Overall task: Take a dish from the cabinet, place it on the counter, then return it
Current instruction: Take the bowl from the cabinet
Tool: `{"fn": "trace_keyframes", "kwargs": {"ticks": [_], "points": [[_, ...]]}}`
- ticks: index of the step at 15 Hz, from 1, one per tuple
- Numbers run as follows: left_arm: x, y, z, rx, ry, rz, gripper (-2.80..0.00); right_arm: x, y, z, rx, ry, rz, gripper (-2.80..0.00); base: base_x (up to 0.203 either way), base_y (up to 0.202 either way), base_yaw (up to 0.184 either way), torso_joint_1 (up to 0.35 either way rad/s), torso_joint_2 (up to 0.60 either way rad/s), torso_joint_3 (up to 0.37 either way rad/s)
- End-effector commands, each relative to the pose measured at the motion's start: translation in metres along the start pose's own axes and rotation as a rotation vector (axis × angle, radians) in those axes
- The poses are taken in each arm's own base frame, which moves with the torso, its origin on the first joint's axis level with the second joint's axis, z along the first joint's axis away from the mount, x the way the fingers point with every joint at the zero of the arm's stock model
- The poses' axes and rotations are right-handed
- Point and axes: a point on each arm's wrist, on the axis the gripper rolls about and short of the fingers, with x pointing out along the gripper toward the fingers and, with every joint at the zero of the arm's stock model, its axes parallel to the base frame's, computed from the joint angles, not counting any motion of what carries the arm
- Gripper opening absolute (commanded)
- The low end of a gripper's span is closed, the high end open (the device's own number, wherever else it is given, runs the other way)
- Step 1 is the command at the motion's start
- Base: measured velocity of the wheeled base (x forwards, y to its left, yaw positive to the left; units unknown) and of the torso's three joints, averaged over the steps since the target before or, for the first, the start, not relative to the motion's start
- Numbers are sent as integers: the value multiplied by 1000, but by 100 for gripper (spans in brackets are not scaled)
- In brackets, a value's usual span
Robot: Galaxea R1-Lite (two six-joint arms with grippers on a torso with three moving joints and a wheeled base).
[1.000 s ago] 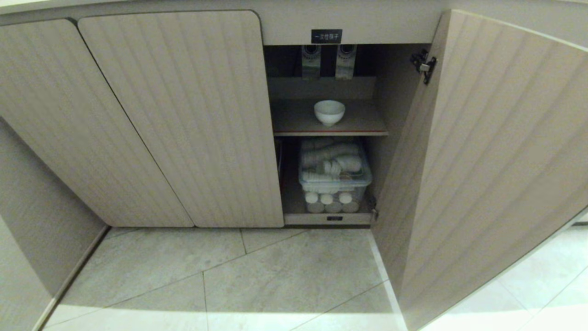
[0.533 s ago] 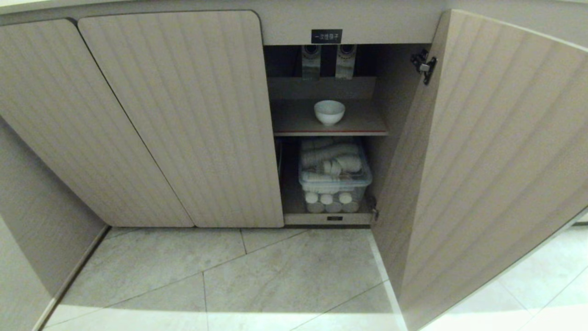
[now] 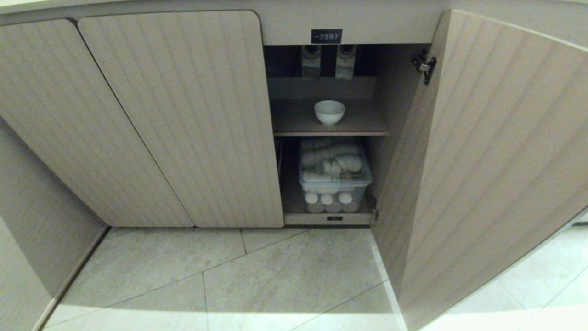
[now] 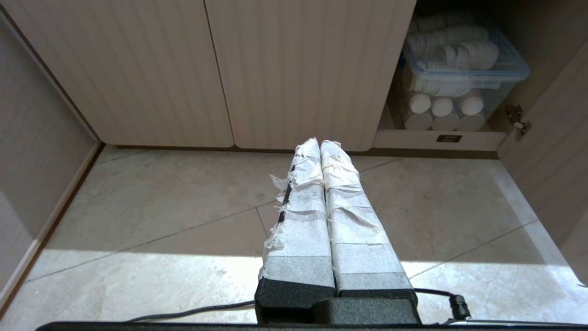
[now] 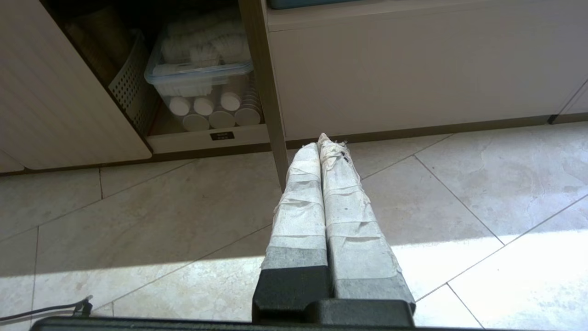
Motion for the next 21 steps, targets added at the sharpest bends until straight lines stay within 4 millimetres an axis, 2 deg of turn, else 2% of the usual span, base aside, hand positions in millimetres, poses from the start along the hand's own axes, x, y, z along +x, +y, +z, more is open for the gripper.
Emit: {"fn": "trace_keyframes", "kwargs": {"ticks": [1,5,21], "points": [[0,0,0,-1,-1,0,-280,0,0,0,1,-1,0,-280,0,0,0,0,0,0],[0,0,0,-1,-1,0,-280,0,0,0,1,-1,0,-280,0,47,0,2,1,1],[0,0,0,1,0,0,-280,0,0,0,1,-1,0,-280,0,182,-2,3,3,2]]}}
